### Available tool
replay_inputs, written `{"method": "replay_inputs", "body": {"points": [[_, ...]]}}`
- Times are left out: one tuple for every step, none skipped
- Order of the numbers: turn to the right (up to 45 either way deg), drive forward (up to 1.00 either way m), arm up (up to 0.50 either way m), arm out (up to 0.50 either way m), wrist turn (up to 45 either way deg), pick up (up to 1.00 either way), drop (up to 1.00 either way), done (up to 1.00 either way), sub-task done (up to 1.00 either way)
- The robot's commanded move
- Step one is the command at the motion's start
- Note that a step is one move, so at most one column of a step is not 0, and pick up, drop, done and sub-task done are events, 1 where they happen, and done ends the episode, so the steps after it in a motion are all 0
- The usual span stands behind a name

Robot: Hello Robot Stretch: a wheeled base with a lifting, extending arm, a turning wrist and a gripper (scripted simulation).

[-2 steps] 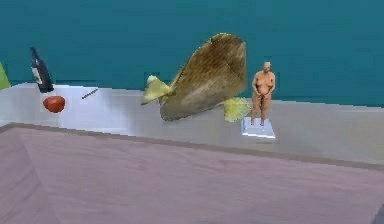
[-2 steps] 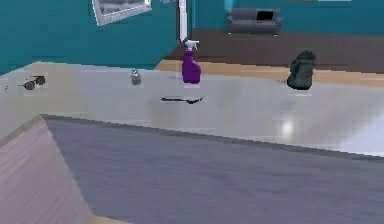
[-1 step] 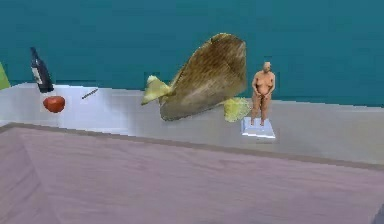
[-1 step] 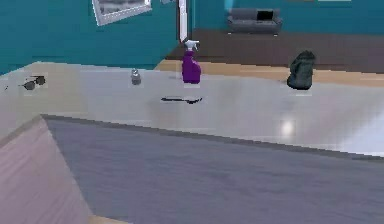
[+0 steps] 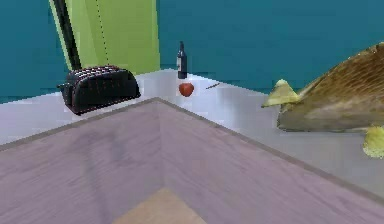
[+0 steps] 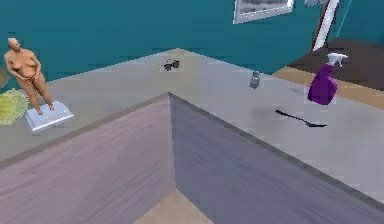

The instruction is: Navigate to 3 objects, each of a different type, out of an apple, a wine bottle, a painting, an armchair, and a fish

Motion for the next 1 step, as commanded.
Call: {"method": "replay_inputs", "body": {"points": [[0.0, 0.40, 0.00, 0.00, 0.0, 0.00, 0.00, 0.00, 0.00]]}}
